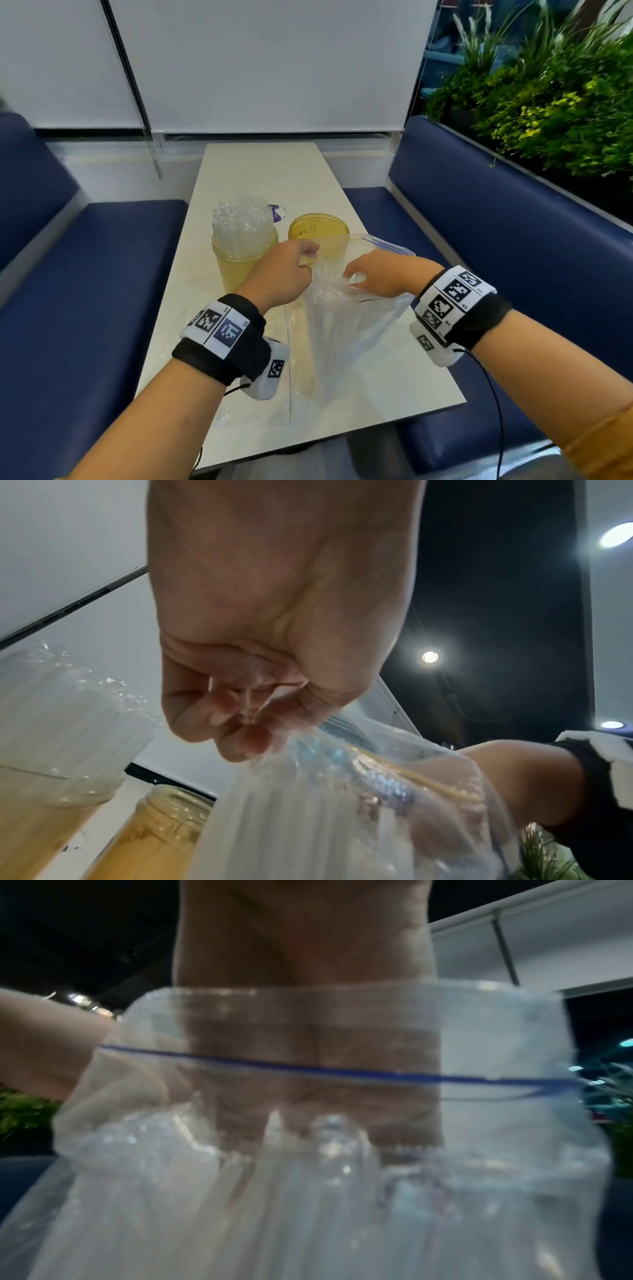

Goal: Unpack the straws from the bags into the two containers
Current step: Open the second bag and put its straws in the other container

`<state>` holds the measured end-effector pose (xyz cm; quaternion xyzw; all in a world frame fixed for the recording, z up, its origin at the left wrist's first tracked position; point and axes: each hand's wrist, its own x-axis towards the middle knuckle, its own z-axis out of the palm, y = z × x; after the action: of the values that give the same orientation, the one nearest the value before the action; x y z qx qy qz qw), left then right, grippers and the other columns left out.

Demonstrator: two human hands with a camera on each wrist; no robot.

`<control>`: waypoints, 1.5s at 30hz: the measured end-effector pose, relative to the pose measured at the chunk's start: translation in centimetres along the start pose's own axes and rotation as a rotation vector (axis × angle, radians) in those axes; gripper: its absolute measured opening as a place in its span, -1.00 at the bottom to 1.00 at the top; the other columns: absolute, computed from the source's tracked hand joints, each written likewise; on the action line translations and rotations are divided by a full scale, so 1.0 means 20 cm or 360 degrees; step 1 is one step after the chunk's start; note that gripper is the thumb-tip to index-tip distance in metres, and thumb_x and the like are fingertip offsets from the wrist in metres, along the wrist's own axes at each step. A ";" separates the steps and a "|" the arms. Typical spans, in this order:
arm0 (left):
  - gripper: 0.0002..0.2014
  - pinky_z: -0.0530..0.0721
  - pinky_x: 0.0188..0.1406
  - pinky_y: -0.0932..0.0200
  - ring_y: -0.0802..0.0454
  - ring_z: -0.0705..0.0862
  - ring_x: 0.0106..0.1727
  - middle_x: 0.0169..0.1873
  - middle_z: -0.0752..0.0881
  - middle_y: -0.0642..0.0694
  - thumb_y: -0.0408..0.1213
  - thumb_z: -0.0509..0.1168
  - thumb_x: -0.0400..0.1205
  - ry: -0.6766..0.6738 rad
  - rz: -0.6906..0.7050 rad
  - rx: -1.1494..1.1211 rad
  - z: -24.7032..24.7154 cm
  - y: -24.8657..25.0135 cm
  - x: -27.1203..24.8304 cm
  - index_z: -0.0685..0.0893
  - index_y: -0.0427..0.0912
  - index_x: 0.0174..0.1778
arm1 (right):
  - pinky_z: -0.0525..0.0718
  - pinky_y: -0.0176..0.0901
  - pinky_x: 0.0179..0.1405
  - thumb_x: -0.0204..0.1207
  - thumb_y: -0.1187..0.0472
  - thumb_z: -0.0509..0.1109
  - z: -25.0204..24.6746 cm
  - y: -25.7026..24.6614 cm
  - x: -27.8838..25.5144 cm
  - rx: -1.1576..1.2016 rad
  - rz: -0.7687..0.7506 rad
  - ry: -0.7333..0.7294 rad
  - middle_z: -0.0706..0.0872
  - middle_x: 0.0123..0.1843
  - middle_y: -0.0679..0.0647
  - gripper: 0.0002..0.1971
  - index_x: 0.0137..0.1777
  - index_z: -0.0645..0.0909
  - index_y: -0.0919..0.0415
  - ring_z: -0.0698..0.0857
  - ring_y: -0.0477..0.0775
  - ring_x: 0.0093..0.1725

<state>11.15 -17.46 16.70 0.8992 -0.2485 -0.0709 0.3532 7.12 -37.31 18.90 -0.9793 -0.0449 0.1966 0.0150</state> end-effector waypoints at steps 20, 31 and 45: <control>-0.22 0.63 0.21 0.14 0.14 0.63 0.28 0.27 0.62 0.13 0.29 0.67 0.18 0.0223 0.0088 -0.0413 0.13 -0.04 -0.02 0.62 0.10 0.28 | 0.43 -0.38 -0.42 0.59 0.10 0.49 -0.26 -0.24 -0.02 0.0286 -0.0157 0.0608 0.77 0.04 0.12 -0.81 0.09 0.81 0.17 0.74 0.12 -0.05; -0.89 0.80 -0.03 -0.16 0.05 0.82 -0.01 -0.07 0.85 -0.01 -0.09 0.39 0.67 0.0631 0.0152 -0.0650 0.19 -0.05 0.02 0.70 0.10 0.09 | 0.61 -0.24 -0.20 0.26 -0.32 0.62 -0.26 -0.33 -0.02 0.0938 -0.0343 0.1002 0.72 -0.10 -0.02 -0.15 0.49 0.39 -0.04 0.67 -0.11 -0.15; -0.78 0.68 -0.36 0.18 0.15 0.69 -0.31 -0.31 0.76 0.13 -0.12 0.59 0.42 0.0555 0.0123 -0.0670 0.15 -0.05 -0.02 0.67 0.11 -0.16 | 0.51 -0.08 -0.47 0.58 0.01 0.38 -0.08 -0.41 0.14 0.0906 -0.0331 0.1446 0.51 -0.51 -0.07 -0.62 -0.40 0.51 0.20 0.57 0.05 -0.47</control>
<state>10.40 -18.45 13.70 0.7945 -0.1977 0.0485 0.5721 9.61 -28.94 19.60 -0.9133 -0.0754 -0.2444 0.3168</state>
